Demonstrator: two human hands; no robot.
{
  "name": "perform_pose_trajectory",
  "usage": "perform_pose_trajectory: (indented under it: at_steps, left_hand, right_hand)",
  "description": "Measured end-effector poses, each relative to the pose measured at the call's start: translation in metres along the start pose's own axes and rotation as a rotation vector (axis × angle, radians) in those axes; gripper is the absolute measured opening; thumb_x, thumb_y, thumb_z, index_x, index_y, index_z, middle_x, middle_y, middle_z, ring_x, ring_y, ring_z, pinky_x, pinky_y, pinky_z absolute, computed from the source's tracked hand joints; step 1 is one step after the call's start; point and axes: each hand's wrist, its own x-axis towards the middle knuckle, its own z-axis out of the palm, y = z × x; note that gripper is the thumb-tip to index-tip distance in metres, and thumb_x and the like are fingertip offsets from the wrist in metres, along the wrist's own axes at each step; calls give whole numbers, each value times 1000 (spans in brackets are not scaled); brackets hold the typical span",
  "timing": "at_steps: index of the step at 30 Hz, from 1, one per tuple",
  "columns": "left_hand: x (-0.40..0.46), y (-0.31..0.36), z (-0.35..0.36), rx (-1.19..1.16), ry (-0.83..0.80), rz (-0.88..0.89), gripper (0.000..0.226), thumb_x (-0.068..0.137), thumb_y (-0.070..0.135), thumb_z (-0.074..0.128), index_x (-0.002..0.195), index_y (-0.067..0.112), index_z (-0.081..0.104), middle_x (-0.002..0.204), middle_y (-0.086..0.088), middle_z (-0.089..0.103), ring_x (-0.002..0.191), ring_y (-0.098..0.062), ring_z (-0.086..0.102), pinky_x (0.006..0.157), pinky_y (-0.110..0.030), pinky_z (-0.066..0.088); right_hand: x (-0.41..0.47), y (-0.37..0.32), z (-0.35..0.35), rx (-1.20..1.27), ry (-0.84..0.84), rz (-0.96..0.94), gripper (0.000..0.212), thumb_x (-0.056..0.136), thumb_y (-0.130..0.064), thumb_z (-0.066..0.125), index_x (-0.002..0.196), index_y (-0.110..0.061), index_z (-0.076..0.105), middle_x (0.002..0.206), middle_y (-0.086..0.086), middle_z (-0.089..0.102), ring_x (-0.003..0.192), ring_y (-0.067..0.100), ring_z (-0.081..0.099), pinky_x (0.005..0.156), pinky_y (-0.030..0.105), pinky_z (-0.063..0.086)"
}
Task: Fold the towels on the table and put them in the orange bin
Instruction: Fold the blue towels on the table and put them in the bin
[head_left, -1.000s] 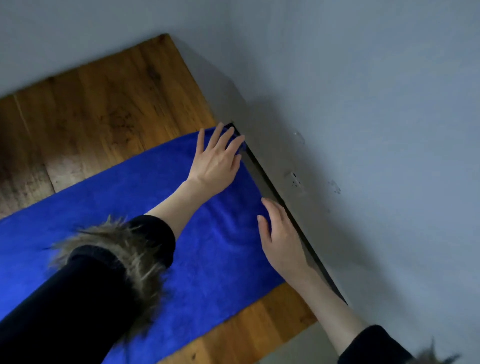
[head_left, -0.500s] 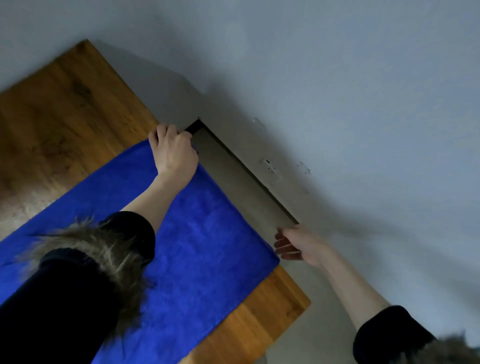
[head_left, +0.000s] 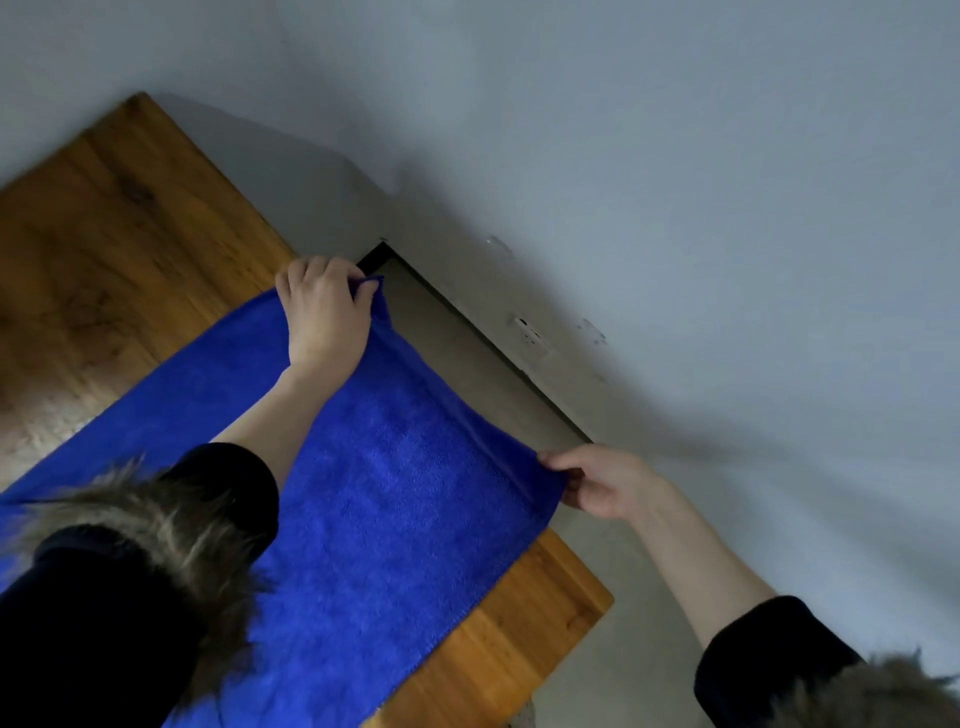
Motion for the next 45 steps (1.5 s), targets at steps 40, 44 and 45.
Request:
perform_pose_trajectory:
  at_steps: [40, 44, 45]
  left_hand:
    - [-285, -265, -336, -222, 66, -169, 11, 86, 1, 60, 95, 3, 67, 91, -13, 68, 83, -26, 63, 78, -26, 42]
    - [-313, -300, -346, -159, 28, -141, 11, 85, 1, 62, 93, 5, 68, 93, -11, 65, 80, -27, 61, 76, -28, 43]
    - [-318, -309, -349, -142, 24, -136, 11, 85, 1, 62, 93, 5, 68, 93, -10, 64, 78, -24, 60, 76, -27, 41]
  right_hand:
    - [-200, 259, 254, -818, -134, -948, 15, 85, -11, 63, 74, -21, 60, 71, -10, 58, 61, -4, 51, 57, 7, 40]
    - [-202, 288, 275, -886, -147, -957, 14, 84, -11, 64, 73, -19, 60, 71, -7, 59, 61, -1, 52, 57, 8, 40]
    - [-203, 296, 281, -901, -143, -962, 13, 83, -11, 64, 73, -19, 59, 72, -4, 60, 63, 4, 52, 57, 11, 41]
